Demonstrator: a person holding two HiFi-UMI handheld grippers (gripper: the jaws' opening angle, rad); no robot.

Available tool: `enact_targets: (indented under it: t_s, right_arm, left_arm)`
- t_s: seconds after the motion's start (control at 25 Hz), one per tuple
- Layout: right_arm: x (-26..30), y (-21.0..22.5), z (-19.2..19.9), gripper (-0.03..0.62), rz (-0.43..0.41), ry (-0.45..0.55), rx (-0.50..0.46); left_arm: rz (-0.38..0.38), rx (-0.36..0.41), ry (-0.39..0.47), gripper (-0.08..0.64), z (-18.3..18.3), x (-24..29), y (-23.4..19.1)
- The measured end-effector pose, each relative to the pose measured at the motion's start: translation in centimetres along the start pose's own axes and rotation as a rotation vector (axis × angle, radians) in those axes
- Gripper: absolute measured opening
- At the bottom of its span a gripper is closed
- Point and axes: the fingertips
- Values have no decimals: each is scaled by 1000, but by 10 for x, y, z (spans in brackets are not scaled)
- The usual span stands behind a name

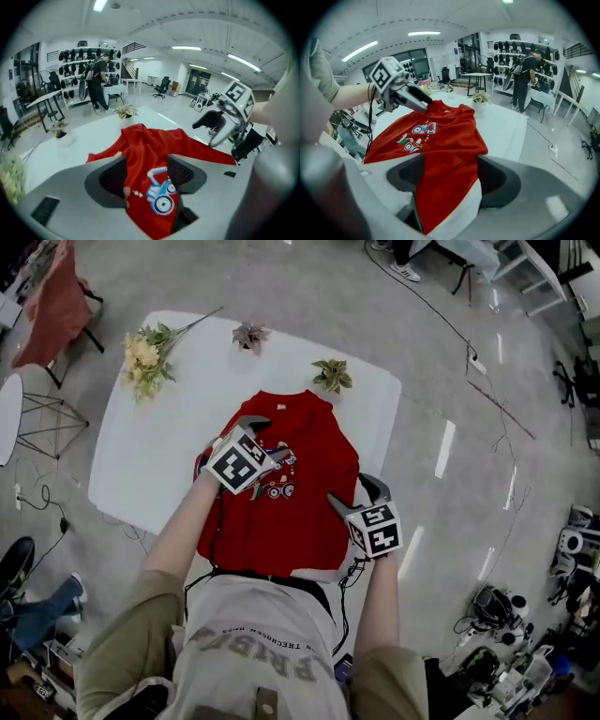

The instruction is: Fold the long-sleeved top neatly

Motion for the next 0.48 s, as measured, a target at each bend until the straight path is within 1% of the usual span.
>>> enact_targets:
  t_s: [0.08, 0.16, 0.24, 0.32, 0.4, 0.48]
  right_arm:
    - [1, -8, 9, 353, 24, -9, 15]
    - [3, -16, 15, 353, 30, -20, 25]
    - [6, -25, 20, 351, 21, -26, 31]
    - [9, -34, 25, 351, 7, -35, 41]
    - [11, -39, 30, 351, 2, -41, 56]
    - [12, -41, 32, 351, 8, -41, 74]
  left_arm:
    - [0, 40, -13, 259, -15, 26, -15]
    - [-18, 70, -30, 235, -24, 49, -29]
    - [-26, 96, -51, 210, -27, 66, -36]
    - [-14, 119, -77, 184, -24, 80, -38]
    - [11, 134, -99, 129, -20, 89, -37]
    - [14, 128, -83, 67, -21, 90, -39]
Point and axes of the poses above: the fingertips, and each gripper's own axes: x forward along the fingers, y to its right, z out of its underside, and after that the axes turned 3 degrees about x, right-handed
